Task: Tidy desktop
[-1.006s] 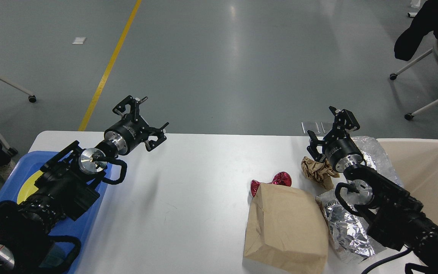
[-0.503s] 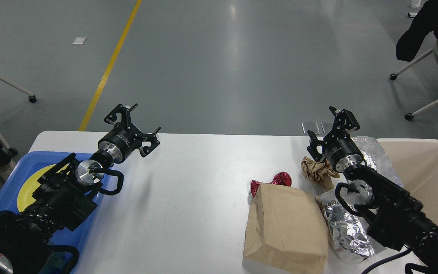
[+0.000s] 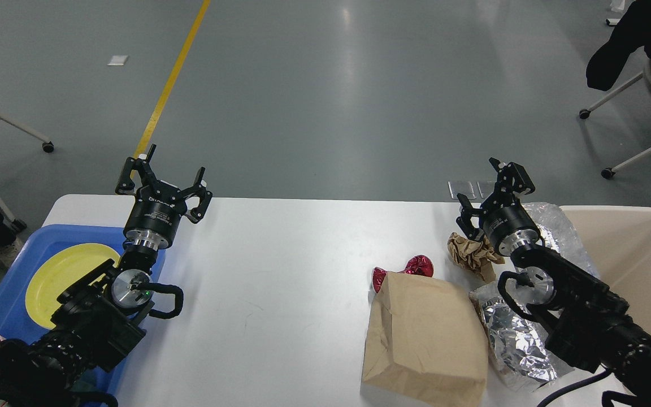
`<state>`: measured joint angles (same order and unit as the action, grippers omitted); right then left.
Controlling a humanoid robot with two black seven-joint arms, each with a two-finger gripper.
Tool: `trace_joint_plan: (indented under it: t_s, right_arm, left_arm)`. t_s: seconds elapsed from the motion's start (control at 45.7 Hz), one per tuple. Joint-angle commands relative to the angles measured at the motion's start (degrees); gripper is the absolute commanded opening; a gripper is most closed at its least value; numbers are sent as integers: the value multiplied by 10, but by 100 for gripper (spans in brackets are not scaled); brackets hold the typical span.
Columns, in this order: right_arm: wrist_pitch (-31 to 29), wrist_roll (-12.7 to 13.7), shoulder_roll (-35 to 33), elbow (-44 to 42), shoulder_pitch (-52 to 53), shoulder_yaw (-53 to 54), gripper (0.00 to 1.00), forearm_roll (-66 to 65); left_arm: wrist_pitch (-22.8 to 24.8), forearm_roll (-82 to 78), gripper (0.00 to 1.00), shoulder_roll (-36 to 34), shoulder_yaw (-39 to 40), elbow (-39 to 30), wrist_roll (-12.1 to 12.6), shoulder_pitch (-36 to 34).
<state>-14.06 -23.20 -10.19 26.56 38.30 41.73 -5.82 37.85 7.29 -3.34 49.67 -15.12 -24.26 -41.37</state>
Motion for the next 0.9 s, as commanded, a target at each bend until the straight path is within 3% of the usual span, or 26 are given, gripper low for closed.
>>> trace_joint_plan:
  t_s: [0.0, 0.875]
  right_arm:
    - [0, 0, 0, 1, 0, 0, 100, 0]
    - [0, 0, 0, 1, 0, 0, 100, 0]
  left_arm:
    - [1, 0, 97, 1, 0, 0, -1, 1]
    - [0, 0, 97, 4, 1, 1, -2, 1]
